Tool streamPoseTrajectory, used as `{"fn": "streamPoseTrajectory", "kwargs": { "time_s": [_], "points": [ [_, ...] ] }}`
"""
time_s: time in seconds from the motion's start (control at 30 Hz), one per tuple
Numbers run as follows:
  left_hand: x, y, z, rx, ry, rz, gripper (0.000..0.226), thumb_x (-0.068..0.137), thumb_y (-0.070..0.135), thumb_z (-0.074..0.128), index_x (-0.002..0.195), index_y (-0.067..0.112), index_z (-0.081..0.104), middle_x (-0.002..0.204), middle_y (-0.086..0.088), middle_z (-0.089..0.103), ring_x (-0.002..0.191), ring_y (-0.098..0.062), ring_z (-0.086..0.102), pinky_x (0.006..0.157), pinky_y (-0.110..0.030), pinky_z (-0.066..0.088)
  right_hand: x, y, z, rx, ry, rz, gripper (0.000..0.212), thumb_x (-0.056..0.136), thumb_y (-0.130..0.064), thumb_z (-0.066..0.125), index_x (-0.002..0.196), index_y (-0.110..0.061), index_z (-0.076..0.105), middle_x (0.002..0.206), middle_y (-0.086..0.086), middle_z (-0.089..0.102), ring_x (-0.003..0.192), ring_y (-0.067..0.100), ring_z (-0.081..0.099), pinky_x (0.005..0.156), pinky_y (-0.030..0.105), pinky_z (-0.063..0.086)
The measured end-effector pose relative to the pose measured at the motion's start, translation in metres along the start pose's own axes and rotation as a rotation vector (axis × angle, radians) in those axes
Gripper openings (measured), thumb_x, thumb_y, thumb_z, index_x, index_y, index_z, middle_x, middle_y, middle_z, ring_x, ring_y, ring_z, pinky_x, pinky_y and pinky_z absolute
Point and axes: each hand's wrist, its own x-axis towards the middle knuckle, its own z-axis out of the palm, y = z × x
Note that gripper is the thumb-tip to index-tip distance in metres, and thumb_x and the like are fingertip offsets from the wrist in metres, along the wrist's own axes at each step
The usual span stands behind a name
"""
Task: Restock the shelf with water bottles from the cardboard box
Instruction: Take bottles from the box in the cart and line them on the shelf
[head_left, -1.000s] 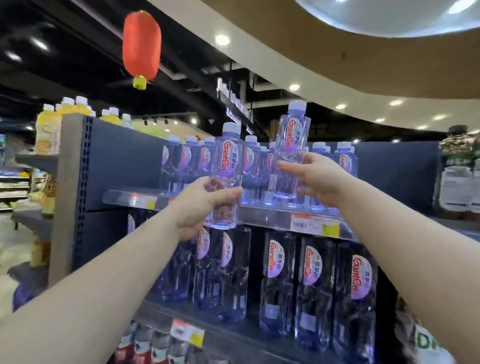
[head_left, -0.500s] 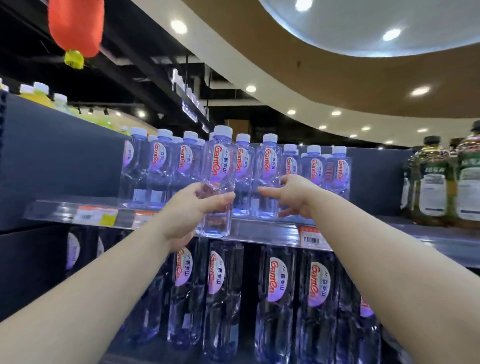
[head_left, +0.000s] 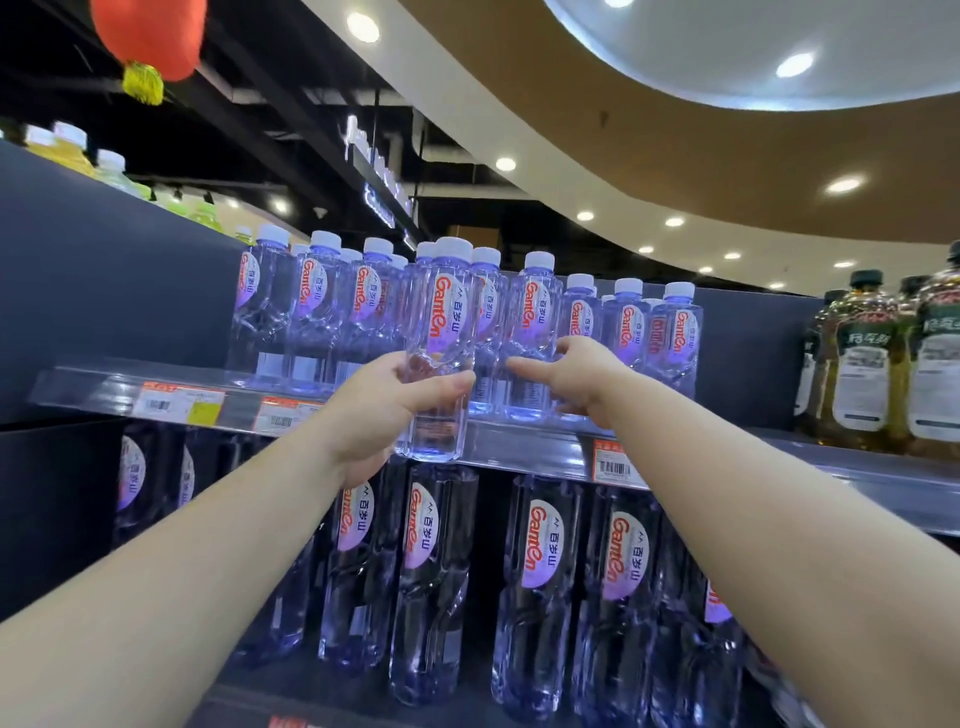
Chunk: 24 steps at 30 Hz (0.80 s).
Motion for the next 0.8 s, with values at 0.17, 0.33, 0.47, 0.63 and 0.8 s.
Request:
{"fn": "streamPoseTrajectory", "kwargs": {
  "time_s": [0.17, 0.33, 0.47, 0.63, 0.8],
  "points": [
    [0.001, 0.006, 0.012, 0.033, -0.003, 0.011, 0.068, 0.061, 0.036, 0.078, 0.119, 0.004, 0.063, 0.111, 0.0, 0.074, 0.101, -0.009, 0.067, 0.109, -0.035, 0.032, -0.04, -0.006, -0.019, 0.374, 0.051, -0.146, 0.043, 0.084, -0.053, 0.065, 0.116, -0.024, 0.06, 0.119, 0.005, 0.063, 0.094, 0.017, 0.064, 0.078, 0.036, 0.058],
    [0.01, 0.007, 0.051, 0.07, -0.107, 0.054, 0.026, 0.08, 0.018, 0.074, 0.105, 0.012, 0.07, 0.106, -0.005, 0.076, 0.095, -0.008, 0.07, 0.086, -0.024, 0.048, -0.069, -0.015, -0.03, 0.311, -0.284, -0.137, 0.043, 0.081, -0.045, 0.073, 0.114, -0.018, 0.063, 0.108, 0.005, 0.069, 0.092, 0.024, 0.068, 0.073, 0.04, 0.061],
    [0.026, 0.011, 0.073, 0.088, -0.14, 0.093, 0.039, 0.073, 0.018, 0.082, 0.109, 0.01, 0.07, 0.112, -0.013, 0.072, 0.109, -0.022, 0.067, 0.1, -0.034, 0.047, -0.063, -0.014, -0.055, 0.312, -0.164, -0.155, 0.037, 0.082, -0.038, 0.074, 0.109, -0.014, 0.067, 0.103, 0.004, 0.075, 0.079, 0.018, 0.069, 0.074, 0.044, 0.06],
    [0.035, 0.005, 0.07, 0.423, 0.045, 0.136, 0.073, 0.079, 0.036, 0.079, 0.141, 0.014, 0.048, 0.132, 0.001, 0.057, 0.121, -0.014, 0.054, 0.097, -0.028, 0.04, -0.042, -0.005, -0.083, 0.25, -0.011, -0.183, 0.036, 0.083, -0.038, 0.074, 0.113, -0.021, 0.064, 0.103, 0.004, 0.074, 0.09, 0.023, 0.071, 0.065, 0.035, 0.061],
    [0.033, -0.012, 0.058, 0.989, 0.133, 0.276, 0.066, 0.09, 0.049, 0.062, 0.144, 0.014, 0.047, 0.142, -0.005, 0.052, 0.132, -0.02, 0.048, 0.109, -0.034, 0.036, -0.018, 0.014, -0.073, 0.031, 0.106, -0.141, 0.069, 0.082, -0.046, 0.072, 0.139, -0.017, 0.047, 0.121, -0.005, 0.057, 0.096, 0.02, 0.064, 0.071, 0.04, 0.062]
  ]
}}
